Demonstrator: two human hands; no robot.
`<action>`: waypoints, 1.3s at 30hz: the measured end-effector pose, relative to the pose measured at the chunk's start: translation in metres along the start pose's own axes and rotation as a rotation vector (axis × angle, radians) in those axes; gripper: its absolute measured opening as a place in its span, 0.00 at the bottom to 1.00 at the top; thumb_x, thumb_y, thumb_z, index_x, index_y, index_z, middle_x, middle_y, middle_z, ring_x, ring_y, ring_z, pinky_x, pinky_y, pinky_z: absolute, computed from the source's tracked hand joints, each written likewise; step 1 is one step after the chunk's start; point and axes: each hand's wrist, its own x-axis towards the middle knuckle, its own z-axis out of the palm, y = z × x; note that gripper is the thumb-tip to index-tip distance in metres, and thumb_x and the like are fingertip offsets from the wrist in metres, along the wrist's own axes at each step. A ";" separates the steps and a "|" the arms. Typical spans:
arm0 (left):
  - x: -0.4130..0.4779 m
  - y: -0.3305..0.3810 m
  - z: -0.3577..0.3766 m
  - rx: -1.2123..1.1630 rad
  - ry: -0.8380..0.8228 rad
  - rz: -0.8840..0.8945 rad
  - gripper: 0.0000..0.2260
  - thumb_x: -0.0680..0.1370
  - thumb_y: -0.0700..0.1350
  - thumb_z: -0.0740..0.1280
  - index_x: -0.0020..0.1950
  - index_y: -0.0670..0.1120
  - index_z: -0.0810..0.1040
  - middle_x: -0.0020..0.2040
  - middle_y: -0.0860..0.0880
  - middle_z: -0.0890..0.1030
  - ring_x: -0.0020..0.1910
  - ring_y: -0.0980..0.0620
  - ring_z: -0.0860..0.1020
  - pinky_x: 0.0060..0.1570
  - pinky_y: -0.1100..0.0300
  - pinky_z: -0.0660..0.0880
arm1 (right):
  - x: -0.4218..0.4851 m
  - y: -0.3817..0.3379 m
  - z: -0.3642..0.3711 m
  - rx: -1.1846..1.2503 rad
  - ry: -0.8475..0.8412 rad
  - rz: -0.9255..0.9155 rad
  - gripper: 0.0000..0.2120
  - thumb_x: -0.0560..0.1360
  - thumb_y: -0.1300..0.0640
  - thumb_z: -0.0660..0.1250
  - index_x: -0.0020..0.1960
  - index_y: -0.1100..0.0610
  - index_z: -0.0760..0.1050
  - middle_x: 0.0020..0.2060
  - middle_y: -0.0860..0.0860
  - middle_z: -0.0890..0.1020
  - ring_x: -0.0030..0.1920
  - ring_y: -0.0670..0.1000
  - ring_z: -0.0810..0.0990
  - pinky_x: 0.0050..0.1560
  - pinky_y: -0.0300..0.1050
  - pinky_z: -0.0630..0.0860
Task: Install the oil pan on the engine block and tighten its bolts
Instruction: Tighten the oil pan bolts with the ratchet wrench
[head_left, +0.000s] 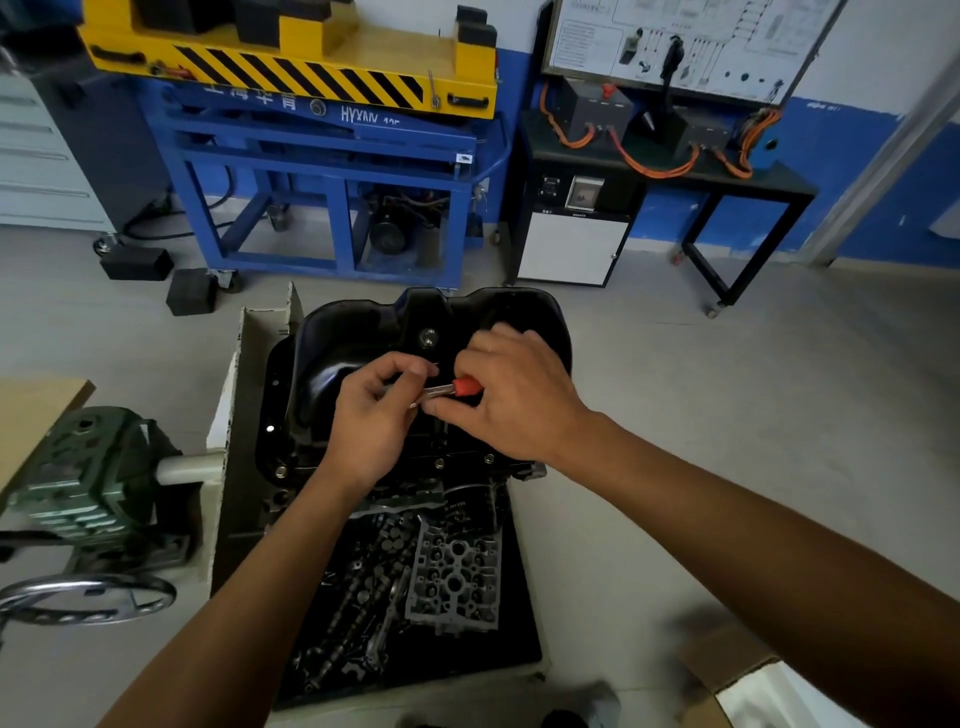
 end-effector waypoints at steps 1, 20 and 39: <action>0.000 -0.001 0.002 -0.008 0.030 0.010 0.09 0.79 0.47 0.63 0.43 0.48 0.82 0.28 0.55 0.74 0.26 0.58 0.67 0.27 0.66 0.64 | -0.003 0.000 0.001 0.077 -0.009 0.022 0.20 0.73 0.36 0.68 0.38 0.52 0.74 0.34 0.45 0.74 0.38 0.48 0.72 0.40 0.47 0.68; 0.002 0.015 0.004 0.041 0.053 -0.125 0.11 0.82 0.36 0.61 0.44 0.43 0.80 0.27 0.57 0.72 0.25 0.60 0.66 0.25 0.68 0.63 | -0.023 -0.005 0.004 0.389 0.007 0.185 0.11 0.72 0.43 0.73 0.39 0.50 0.78 0.29 0.44 0.78 0.31 0.44 0.76 0.31 0.42 0.71; -0.025 0.047 -0.042 -0.207 0.257 0.050 0.08 0.82 0.44 0.60 0.48 0.44 0.77 0.36 0.52 0.74 0.34 0.54 0.67 0.34 0.65 0.65 | -0.004 -0.062 0.015 1.352 0.317 0.475 0.11 0.71 0.63 0.77 0.46 0.48 0.82 0.37 0.49 0.84 0.36 0.43 0.81 0.37 0.34 0.75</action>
